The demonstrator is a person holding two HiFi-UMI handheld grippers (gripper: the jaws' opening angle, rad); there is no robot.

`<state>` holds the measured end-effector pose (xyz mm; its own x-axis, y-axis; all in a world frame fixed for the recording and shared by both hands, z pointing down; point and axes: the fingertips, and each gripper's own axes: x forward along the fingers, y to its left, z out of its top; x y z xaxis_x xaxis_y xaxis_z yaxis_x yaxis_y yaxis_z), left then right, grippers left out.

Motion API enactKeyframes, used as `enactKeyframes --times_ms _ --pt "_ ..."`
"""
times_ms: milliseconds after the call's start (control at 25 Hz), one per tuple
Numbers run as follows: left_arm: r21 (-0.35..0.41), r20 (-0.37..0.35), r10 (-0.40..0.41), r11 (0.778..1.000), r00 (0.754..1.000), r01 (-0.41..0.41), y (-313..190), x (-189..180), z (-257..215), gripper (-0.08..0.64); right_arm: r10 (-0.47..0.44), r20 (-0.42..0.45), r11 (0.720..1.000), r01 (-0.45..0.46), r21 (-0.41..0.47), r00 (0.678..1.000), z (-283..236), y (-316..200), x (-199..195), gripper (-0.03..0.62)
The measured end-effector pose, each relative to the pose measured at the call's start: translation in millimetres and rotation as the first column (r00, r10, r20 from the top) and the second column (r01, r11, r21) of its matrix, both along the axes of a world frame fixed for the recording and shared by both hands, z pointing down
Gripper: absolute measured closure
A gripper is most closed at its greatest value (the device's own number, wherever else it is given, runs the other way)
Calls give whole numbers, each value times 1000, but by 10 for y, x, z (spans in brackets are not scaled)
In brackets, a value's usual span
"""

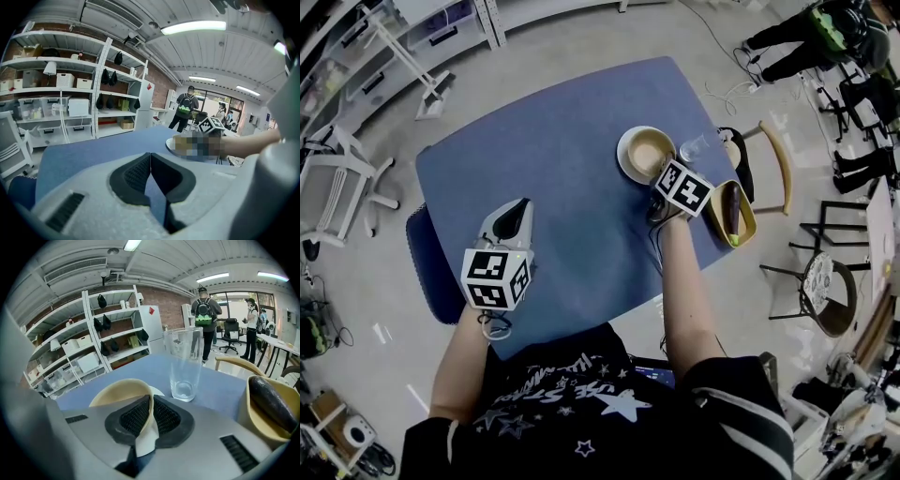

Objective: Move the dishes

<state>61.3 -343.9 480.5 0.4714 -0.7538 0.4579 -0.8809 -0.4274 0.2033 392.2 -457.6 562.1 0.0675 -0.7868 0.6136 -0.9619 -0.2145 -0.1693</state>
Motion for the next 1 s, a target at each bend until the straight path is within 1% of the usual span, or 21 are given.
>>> enactKeyframes --times_ms 320,520,640,800,1000 --pt "3 5 -17 1000 1000 17 -88 -68 -7 539 81 26 994 -83 69 996 -173 -272 -4 569" --pt "30 38 -13 999 999 12 -243 -80 -45 539 136 65 983 -143 112 989 -253 -554 38 571" --pt "41 54 -4 999 999 2 -349 -56 -35 539 155 54 979 -161 127 986 -258 -742 76 569" --pt "35 55 4 999 998 -6 -469 -7 0 539 168 37 975 -171 138 985 -226 -966 84 571" --pt "26 61 23 999 998 -25 -506 61 66 540 219 20 965 -220 140 975 -155 -1079 184 571"
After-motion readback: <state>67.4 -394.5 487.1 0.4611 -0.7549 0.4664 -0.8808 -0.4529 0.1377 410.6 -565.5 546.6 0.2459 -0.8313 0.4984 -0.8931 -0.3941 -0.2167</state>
